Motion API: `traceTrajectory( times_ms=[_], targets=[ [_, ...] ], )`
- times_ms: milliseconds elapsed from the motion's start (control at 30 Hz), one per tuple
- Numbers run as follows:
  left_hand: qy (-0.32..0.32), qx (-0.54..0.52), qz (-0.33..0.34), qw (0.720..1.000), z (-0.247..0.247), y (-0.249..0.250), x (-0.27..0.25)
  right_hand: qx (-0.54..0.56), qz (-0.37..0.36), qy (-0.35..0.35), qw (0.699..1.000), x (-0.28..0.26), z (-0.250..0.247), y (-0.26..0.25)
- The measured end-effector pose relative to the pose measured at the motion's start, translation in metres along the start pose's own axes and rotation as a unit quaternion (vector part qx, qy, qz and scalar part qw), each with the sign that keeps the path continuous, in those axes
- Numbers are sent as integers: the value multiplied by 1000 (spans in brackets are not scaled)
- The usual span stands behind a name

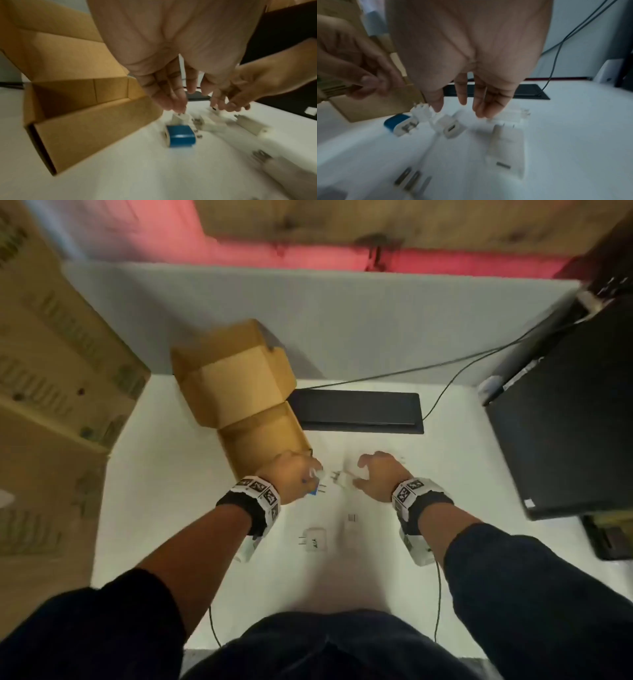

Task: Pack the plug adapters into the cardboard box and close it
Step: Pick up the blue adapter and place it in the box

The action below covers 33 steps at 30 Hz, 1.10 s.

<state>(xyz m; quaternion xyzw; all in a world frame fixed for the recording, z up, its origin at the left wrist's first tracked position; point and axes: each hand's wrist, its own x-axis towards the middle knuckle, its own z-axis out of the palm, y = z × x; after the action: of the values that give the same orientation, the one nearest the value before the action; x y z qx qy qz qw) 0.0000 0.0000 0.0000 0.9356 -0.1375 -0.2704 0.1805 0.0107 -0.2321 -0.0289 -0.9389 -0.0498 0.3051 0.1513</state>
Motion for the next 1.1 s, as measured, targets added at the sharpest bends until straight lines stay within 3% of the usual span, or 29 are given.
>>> traceTrajectory(
  times_ms=[133, 233, 433, 633, 833, 1100],
  targets=[
    [-51, 121, -5, 991, 38, 1, 5, -9, -33, 2, 999, 4, 21, -15],
    [-45, 143, -3, 989, 57, -3, 13, -17, -54, -1, 998, 12, 34, -21],
    [-10, 13, -52, 999, 66, 4, 36, 72, -2, 60, 996, 26, 32, -16],
    [35, -158, -99, 982, 69, 19, 60, 152, 39, 80, 984, 30, 31, 4],
    [56, -151, -52, 986, 72, 25, 66, 118, -10, 99, 988, 26, 35, 15],
    [50, -161, -70, 983, 77, 22, 58, 128, -41, 89, 987, 19, 35, 14]
  ],
)
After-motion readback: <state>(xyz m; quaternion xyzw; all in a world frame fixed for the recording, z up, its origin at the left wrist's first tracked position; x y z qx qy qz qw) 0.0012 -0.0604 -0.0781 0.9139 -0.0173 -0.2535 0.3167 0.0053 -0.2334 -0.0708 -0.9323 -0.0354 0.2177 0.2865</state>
